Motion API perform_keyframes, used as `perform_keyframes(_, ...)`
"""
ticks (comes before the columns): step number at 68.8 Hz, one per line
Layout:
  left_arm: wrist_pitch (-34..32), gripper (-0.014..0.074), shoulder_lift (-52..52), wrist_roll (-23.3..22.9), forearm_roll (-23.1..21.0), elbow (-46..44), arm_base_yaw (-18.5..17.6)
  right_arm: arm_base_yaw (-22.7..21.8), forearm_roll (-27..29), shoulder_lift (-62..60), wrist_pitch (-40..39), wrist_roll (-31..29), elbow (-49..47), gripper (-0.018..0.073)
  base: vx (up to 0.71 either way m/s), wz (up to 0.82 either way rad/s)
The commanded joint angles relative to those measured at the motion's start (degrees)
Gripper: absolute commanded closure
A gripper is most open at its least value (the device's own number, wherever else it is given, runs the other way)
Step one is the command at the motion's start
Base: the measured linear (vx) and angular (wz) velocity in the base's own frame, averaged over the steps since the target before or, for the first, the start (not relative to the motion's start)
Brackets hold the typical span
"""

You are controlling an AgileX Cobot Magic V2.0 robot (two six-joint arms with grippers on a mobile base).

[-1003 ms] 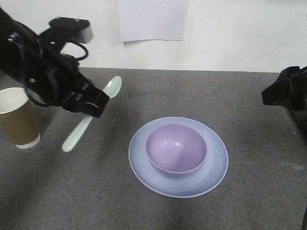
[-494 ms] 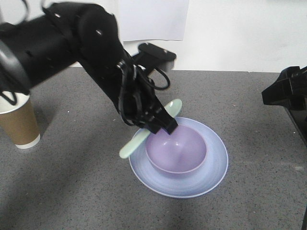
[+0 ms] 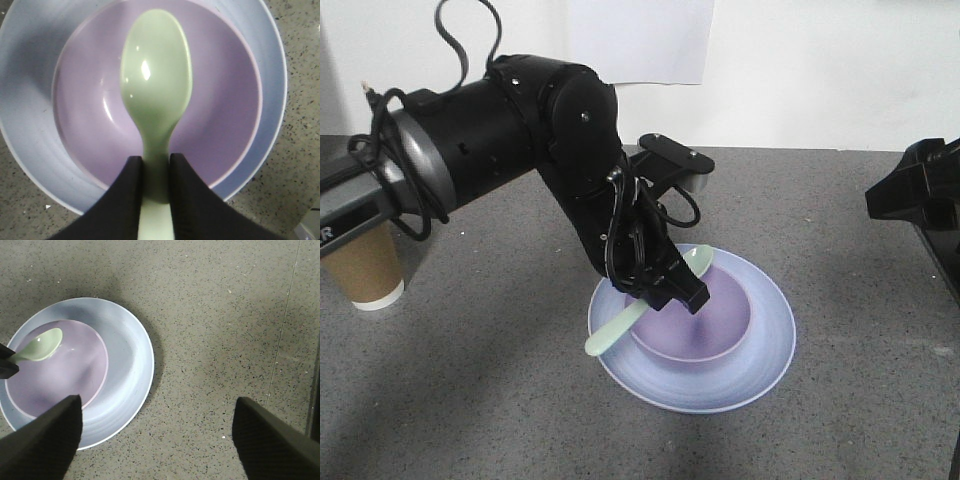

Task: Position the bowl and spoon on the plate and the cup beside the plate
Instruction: 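Move the left gripper with the spoon over the bowl and lower it, then release the spoon into the bowl and raise the left gripper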

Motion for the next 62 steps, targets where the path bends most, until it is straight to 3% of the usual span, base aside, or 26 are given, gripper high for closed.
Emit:
perform_keyframes(1, 0.2, 0.0601, -2.3, 0.0, -1.2, -2.0, -0.4, -0.3, 0.4, -0.9, -3.2, -0.6, -1.5, -0.0028, 0.0, 0.0)
perform_keyframes(35, 0.2, 0.0558, -0.9, 0.0, -1.2, -2.0, -0.4, -0.3, 0.4, -0.9, -3.2, -0.6, -1.5, -0.0028, 0.0, 0.0)
perform_keyframes(62, 0.0, 0.0344, -0.9, 0.0, -1.2, -2.0, -0.4, -0.3, 0.4, -0.9, -3.3, -0.7, -1.5, -0.0028, 0.0, 0.0)
